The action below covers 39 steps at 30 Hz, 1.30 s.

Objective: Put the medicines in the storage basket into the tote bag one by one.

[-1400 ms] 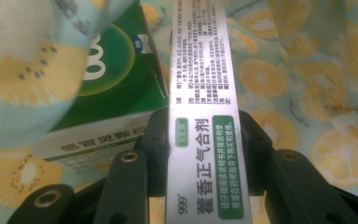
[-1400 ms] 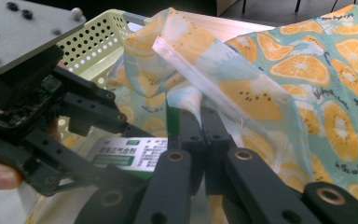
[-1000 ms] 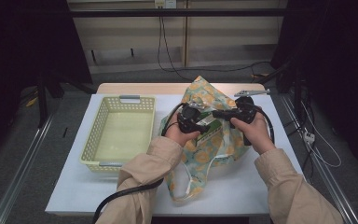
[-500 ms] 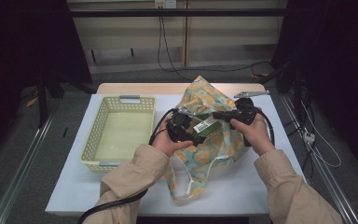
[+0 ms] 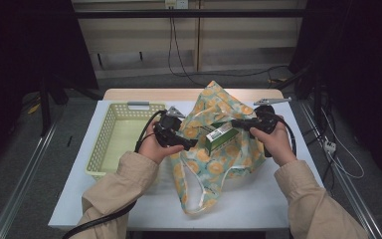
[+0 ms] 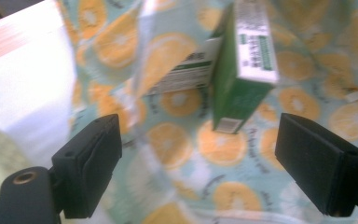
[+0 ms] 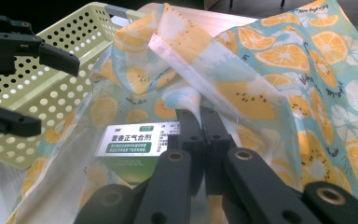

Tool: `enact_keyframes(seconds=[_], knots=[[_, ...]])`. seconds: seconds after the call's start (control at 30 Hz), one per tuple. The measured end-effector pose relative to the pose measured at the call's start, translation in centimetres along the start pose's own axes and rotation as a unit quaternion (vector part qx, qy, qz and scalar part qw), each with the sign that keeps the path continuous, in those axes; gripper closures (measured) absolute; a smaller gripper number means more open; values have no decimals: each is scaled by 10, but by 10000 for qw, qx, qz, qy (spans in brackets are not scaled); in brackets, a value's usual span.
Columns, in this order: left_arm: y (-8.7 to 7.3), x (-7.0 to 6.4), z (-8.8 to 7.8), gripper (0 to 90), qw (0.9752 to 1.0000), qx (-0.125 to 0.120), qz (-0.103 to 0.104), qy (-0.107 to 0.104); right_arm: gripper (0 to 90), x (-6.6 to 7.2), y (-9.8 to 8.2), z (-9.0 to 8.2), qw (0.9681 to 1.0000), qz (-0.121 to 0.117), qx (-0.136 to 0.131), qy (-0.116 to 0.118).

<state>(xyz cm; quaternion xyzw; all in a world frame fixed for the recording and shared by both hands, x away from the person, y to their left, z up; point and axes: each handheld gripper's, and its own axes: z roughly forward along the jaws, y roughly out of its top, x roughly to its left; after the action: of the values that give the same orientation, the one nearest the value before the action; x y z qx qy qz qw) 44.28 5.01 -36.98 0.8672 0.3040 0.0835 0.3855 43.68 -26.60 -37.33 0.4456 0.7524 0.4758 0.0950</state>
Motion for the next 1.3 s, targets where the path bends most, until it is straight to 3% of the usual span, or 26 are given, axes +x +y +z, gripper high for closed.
enact_keyframes(seconds=[0.17, 0.27, 0.4, 0.57, 0.63, 0.67, 0.87, 0.93, 0.97, 1.03, 1.07, 1.13, 1.17, 1.3], knots=[[-6, 12, 4, 152, 9998, 66, -152, 72, 898, -1, 0, 0, 10000, 6, 7, -6], [-8, 13, 2, 152, 9999, 35, -130, 60, 898, -1, 0, -1, 10000, 1, 9, 5], [-10, 0, -7, 151, 9999, -89, 6, -114, 898, -1, -1, 0, 10000, -5, 6, 26], [-20, -21, -18, 148, 9983, -169, 250, -495, 898, 0, -2, 1, 10000, 3, 16, 30], [-24, -29, -21, 146, 9981, -120, 320, -518, 898, 1, -2, 1, 10000, 4, 12, 29], [-26, -32, -21, 144, 9969, -98, 371, -687, 898, 1, -2, 2, 10000, -3, 21, 27], [-36, -53, -18, 144, 9928, -55, 509, -1081, 898, 2, -2, 4, 10000, -3, 39, 36], [-38, -59, -16, 141, 9931, -6, 562, -1030, 898, 2, -2, 5, 10000, -14, 51, 38], [-40, -61, -14, 138, 9916, -1, 567, -1161, 898, 2, -3, 6, 10000, -20, 52, 42], [-43, -66, -11, 138, 9919, 28, 582, -1133, 898, 3, -3, 7, 10000, -18, 64, 44], [-45, -67, -8, 138, 9900, 13, 593, -1278, 898, 3, -2, 7, 10000, -16, 62, 48], [-49, -71, -5, 140, 9902, 82, 607, -1251, 898, 3, -2, 7, 10000, -17, 67, 44], [-51, -71, -3, 143, 9886, 68, 608, -1379, 898, 3, -2, 7, 10000, -18, 63, 43], [-59, -77, 3, 148, 9869, 160, 599, -1489, 898, 3, -3, 7, 10000, -13, 61, 38]])
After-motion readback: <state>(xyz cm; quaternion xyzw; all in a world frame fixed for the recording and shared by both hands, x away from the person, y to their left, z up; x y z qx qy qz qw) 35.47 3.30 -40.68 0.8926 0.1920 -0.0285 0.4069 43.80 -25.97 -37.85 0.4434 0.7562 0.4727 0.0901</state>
